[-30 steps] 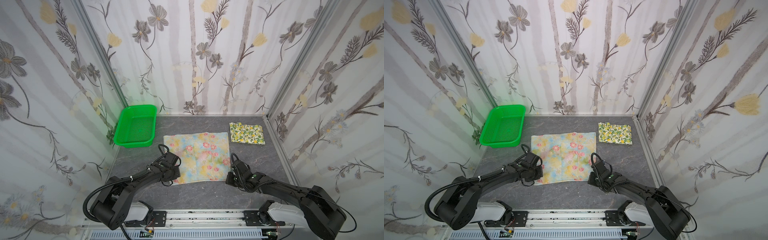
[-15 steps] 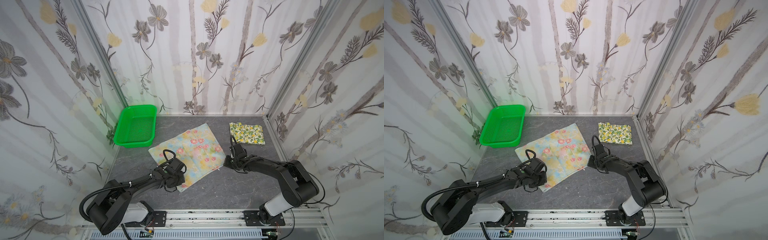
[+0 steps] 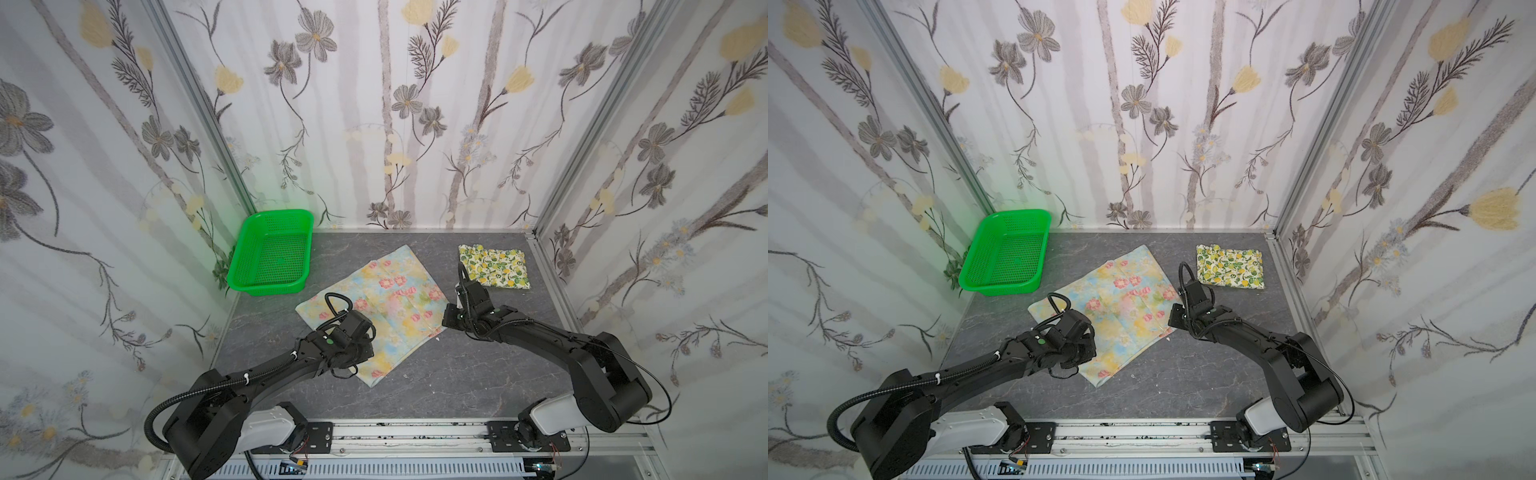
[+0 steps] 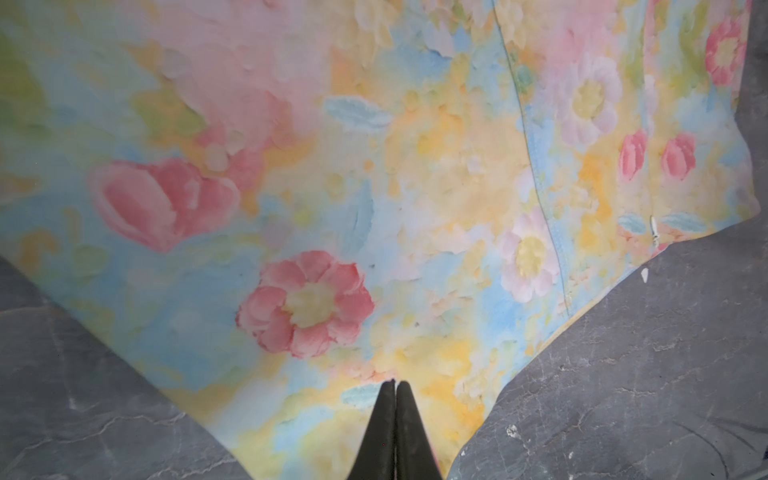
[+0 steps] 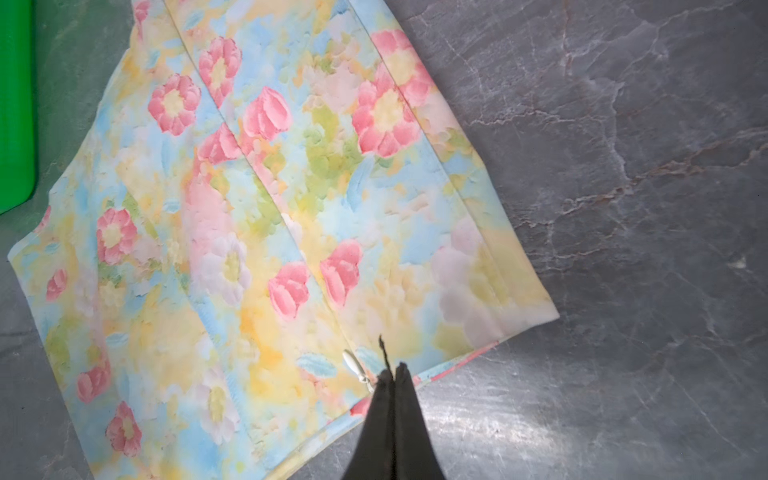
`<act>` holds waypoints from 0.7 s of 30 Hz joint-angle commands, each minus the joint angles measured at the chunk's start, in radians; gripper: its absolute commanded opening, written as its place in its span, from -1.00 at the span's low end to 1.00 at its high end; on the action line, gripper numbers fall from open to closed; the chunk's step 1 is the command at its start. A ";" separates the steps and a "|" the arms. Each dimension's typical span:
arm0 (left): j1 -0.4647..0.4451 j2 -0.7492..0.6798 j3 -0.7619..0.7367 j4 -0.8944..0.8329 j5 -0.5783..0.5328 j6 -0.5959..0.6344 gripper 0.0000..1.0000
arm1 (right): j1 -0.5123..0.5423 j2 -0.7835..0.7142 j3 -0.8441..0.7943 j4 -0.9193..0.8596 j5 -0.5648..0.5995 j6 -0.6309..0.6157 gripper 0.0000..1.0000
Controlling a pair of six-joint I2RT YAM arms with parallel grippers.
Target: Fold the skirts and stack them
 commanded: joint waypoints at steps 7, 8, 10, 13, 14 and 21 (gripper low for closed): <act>-0.029 0.115 0.051 0.009 0.013 0.023 -1.00 | -0.030 0.181 0.084 0.083 -0.017 -0.015 -1.00; -0.037 0.123 0.052 0.012 0.015 0.015 -1.00 | -0.038 0.196 0.089 0.082 -0.014 -0.020 -1.00; -0.053 0.139 0.053 0.021 0.021 0.000 -1.00 | -0.059 0.222 0.099 0.084 -0.020 -0.029 -1.00; -0.088 0.172 0.058 0.040 0.032 -0.025 -1.00 | -0.089 0.252 0.115 0.091 -0.024 -0.047 -1.00; -0.104 0.186 0.062 0.049 0.036 -0.034 -1.00 | -0.098 0.263 0.126 0.091 -0.023 -0.056 -1.00; -0.208 0.322 0.151 0.093 0.048 -0.069 -1.00 | -0.143 0.356 0.224 0.075 -0.033 -0.094 -1.00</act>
